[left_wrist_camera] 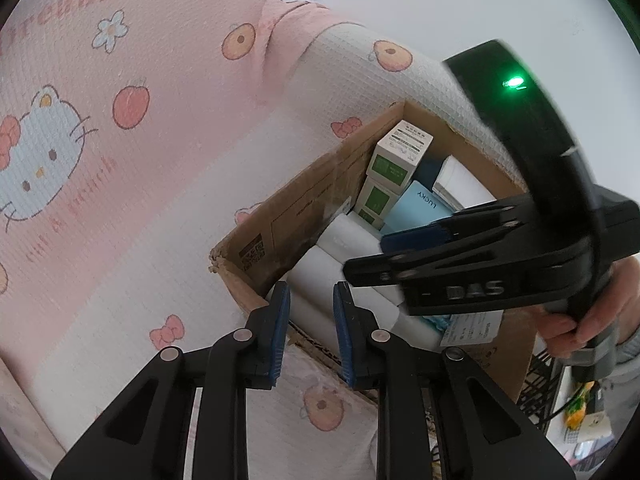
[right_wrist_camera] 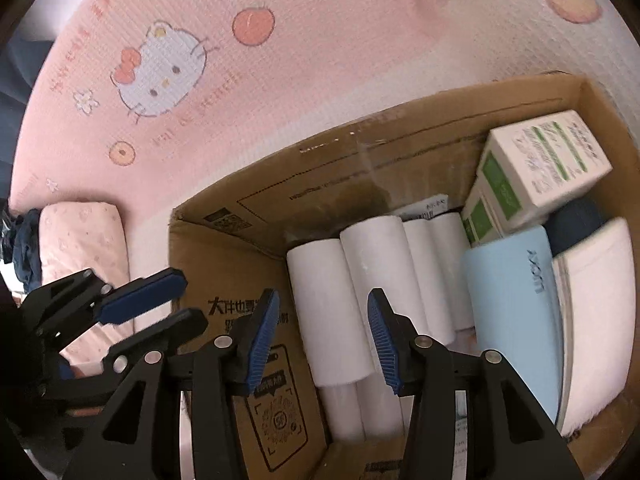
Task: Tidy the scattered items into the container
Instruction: 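Open the right tool and release the tube among the rolls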
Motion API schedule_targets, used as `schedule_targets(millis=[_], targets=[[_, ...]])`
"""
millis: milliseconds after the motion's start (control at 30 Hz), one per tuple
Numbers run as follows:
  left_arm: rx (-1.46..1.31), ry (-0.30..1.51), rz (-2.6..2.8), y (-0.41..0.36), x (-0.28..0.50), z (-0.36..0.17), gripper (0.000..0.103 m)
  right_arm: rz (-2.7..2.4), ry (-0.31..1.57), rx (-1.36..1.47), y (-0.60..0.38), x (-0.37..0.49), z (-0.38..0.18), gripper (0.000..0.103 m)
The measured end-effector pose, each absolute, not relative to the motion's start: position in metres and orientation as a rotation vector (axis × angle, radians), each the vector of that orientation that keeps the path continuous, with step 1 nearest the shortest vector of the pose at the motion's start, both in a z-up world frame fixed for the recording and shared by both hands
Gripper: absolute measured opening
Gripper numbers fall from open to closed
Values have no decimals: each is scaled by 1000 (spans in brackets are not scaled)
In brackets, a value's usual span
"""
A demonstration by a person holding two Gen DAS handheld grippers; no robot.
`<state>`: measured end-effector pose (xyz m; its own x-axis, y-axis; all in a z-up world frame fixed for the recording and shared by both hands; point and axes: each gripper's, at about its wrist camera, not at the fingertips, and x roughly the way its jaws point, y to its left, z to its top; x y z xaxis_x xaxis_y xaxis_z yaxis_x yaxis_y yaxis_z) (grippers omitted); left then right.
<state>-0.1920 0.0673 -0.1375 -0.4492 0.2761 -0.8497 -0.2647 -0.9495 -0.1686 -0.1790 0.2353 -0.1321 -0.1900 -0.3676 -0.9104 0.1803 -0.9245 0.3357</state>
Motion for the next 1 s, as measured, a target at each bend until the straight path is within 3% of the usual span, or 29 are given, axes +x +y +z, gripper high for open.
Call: schedule_targets(millis=[267, 567, 667, 800, 1000], targets=[[-1450, -25, 2389, 82, -205, -130, 29, -2264, -17, 1711, 256, -147, -115, 43], [-1594, -52, 2177, 120, -229, -148, 29, -2263, 199, 1756, 257, -122, -134, 43], [-1675, -62, 2122, 132, -235, -160, 29, -2182, 184, 1805, 257, -119, -142, 43], [-1831, 60, 2190, 141, -243, -178, 29, -2128, 162, 1809, 257, -118, -148, 43], [-1864, 28, 2223, 133, -247, -185, 28, -2100, 121, 1804, 257, -127, -155, 43]])
